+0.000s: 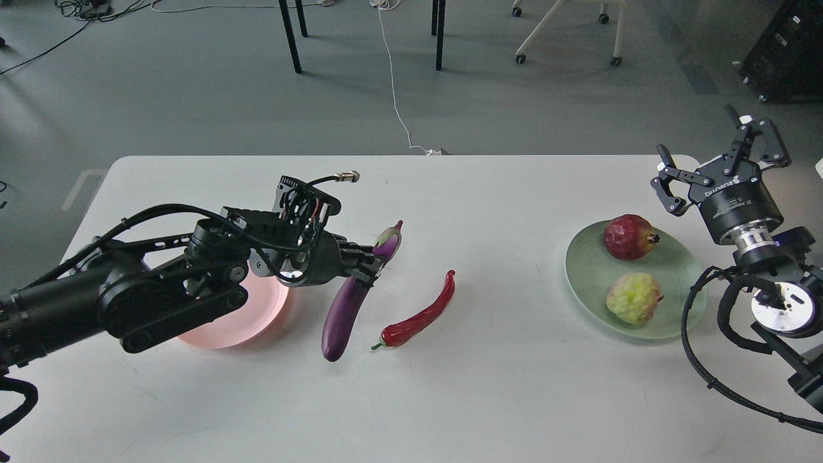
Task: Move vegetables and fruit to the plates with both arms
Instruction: 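Grasp the purple eggplant with the left gripper and lift it, then lower the eggplant onto the pink plate and open the left gripper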
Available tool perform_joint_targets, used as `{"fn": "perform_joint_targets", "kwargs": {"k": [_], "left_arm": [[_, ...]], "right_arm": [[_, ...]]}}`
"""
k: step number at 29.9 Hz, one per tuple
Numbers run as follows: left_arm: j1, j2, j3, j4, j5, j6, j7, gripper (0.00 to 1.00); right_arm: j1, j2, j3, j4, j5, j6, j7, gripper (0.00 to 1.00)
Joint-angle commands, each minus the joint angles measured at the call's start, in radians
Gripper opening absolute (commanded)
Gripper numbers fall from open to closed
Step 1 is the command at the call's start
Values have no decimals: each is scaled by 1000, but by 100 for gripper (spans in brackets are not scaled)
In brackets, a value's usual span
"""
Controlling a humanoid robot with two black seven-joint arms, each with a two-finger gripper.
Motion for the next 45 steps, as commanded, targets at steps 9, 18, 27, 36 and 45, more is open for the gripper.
{"fn": "perform_joint_targets", "kwargs": {"k": [9,18,27,36,45], "left_arm": [[85,365,-22,23,-41,5,-46,13],[126,330,-14,91,-39,40,-45,37],[114,290,-19,88,-49,52,-34,65],[-36,127,-16,46,-36,41,-31,74],[-89,-210,79,55,126,32,4,74]], "right_arm": [[0,-9,3,6,0,-1,0,99],[0,-13,3,8,0,-3,0,99],[-1,-25,3,0,0,0,0,99],[-23,-47,5,-2,0,3,1,99],[-26,-74,8,5,0,2,1,99]]}}
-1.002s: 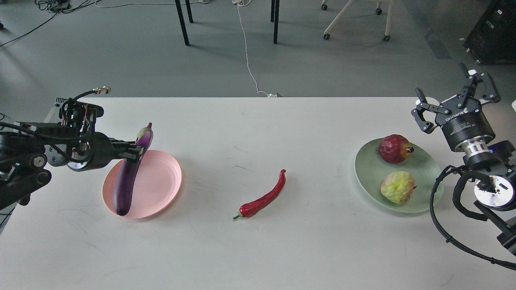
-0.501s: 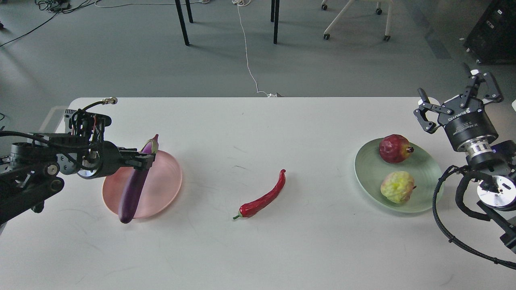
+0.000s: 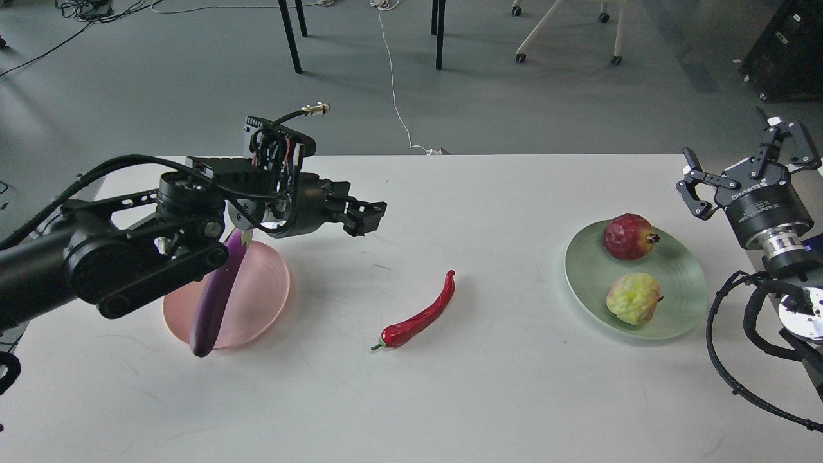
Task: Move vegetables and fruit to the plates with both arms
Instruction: 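Reach the left gripper to the red chili pepper and grasp it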
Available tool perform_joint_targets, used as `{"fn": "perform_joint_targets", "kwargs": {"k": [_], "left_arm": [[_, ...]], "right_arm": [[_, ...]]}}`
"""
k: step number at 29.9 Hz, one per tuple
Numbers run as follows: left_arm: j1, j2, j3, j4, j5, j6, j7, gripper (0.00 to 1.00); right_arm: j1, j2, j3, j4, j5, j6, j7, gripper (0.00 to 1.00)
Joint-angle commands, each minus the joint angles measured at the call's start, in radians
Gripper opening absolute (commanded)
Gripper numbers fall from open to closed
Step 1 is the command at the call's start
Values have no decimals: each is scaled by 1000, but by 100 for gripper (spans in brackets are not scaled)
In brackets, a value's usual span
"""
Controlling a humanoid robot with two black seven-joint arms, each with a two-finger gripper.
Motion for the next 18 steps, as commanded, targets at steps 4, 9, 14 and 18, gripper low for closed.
{"fn": "perform_joint_targets", "kwargs": {"k": [4,9,14,18], "left_arm": [[-3,-135,209,-18,45,-27,2,75],[4,-154,243,-23,62,-31,2,76],[35,-200,252,-3,181,-28,2,69],[75,-201,249,17,211,-24,-1,51]], "right_arm": [[0,-18,14,3,0,-3,0,99],[-2,-29,14,2,0,-3,0,99],[-2,-27,15,5,0,-5,0,99],[-2,-27,15,5,0,-6,0,99]]}}
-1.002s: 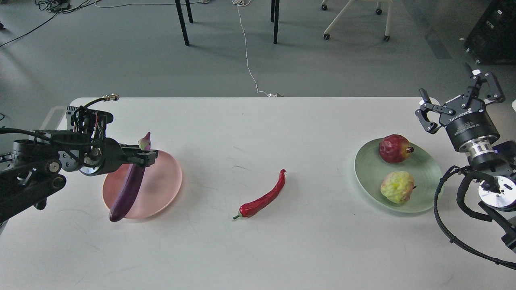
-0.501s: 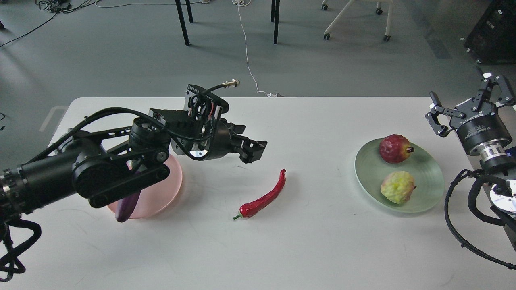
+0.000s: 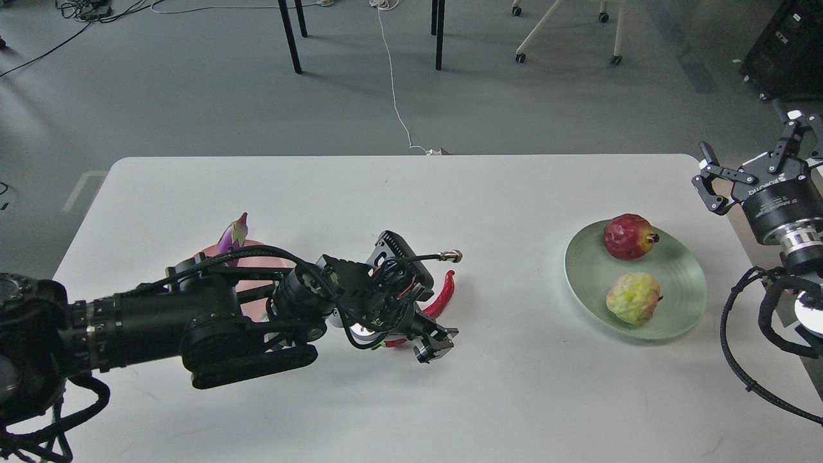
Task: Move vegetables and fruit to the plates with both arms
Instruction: 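Reach the left gripper to the red chili pepper and grasp it, then carry the chili onto the pink plate beside the eggplant and release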
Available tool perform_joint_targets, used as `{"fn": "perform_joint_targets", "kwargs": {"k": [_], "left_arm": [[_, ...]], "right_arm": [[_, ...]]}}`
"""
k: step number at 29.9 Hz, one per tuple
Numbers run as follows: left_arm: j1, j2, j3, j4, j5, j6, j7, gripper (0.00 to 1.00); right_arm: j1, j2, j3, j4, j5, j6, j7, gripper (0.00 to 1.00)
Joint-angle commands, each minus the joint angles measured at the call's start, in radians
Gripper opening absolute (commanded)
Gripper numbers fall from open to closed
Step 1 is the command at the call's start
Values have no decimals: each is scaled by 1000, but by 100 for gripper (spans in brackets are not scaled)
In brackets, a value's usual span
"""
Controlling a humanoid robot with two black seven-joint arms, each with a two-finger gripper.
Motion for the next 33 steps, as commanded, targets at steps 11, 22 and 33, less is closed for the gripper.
{"fn": "perform_joint_targets", "kwargs": {"k": [11,22,33], "left_arm": [[33,57,-25,-9,7,0,-3,13],[43,498,-202,-236,-122,-12,-16,15],[188,692,-200,-216,-156,14,-7,25]], "right_arm": [[0,1,1,-3,0,1,0,99],[0,-7,2,-12,-1,2,0,99],[3,-10,1,-10,-1,1,0,99]]}}
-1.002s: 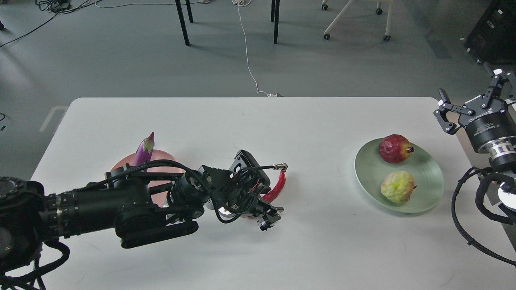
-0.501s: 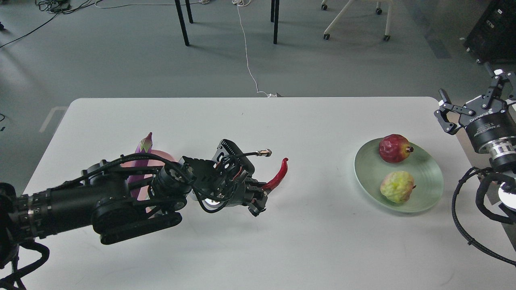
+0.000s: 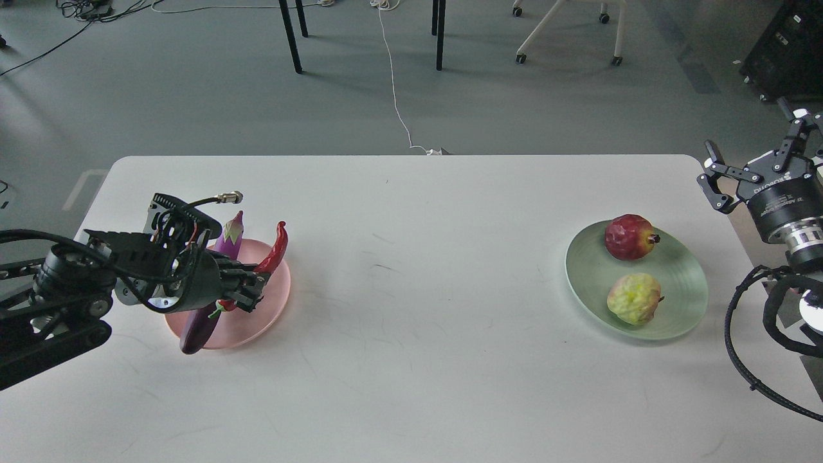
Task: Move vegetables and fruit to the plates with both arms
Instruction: 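Carry the chili onto the pink plate beside the eggplant and release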
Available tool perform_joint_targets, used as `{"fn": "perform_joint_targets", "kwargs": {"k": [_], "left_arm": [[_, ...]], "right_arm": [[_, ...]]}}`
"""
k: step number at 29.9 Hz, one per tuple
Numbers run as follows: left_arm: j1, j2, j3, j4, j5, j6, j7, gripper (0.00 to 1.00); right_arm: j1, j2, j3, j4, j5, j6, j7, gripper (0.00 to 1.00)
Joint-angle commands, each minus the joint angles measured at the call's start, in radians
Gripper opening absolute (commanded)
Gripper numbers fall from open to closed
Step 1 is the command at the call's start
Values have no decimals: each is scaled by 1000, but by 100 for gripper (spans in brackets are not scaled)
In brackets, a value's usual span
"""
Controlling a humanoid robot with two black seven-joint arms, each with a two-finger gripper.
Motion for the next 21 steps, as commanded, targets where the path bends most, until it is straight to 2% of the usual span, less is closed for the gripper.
{"fn": "perform_joint_targets", "kwargs": {"k": [1,3,6,14,18,21], "left_arm": [[35,19,-6,10,-7,25,0,30],[42,9,-6,25,-13,45,3,40],[43,-10,-5,45,-16,67,1,70],[40,2,-26,45,-52,70,-9,75],[34,-12,-179,45,-232,74,-20,82],[32,-67,-317,48,-475,67,-15,86]], "right_arm": [[-2,-3,-1,-1,0,0,0,99],[-2,-1,-1,0,0,0,0,98],[0,0,-1,5,0,-2,0,99],[0,-1,-1,-3,0,-2,0,99],[14,0,-3,-12,0,-2,-1,99],[37,10,-3,-35,0,-4,-1,99]]}}
